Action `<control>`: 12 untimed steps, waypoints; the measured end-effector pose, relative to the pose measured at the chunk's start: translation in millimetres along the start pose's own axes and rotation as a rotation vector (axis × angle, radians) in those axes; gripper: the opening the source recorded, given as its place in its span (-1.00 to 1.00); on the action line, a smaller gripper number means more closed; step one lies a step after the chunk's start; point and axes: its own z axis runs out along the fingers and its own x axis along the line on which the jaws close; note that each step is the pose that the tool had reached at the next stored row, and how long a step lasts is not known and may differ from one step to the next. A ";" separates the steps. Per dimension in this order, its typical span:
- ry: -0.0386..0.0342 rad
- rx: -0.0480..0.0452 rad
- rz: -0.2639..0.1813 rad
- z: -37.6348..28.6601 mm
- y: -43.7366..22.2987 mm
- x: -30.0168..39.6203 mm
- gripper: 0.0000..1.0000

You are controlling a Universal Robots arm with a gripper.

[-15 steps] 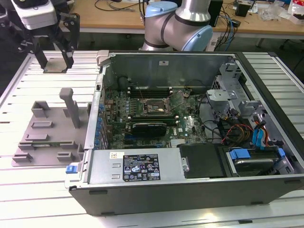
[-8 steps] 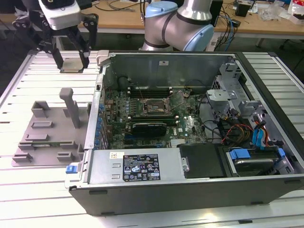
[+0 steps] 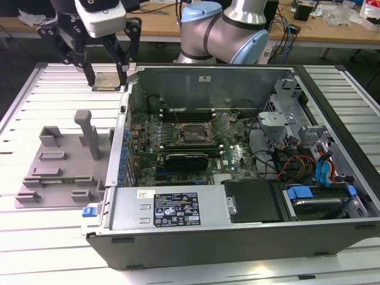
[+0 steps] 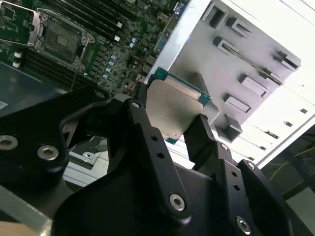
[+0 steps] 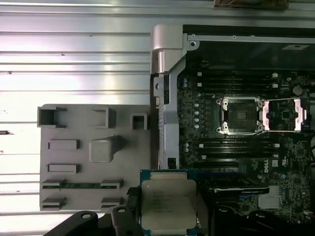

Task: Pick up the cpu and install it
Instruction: 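Pick up the cpu and move it towards the insertion slot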

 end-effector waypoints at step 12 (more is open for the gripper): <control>0.0000 0.0000 0.000 1.8 0.4 -43.5 0.09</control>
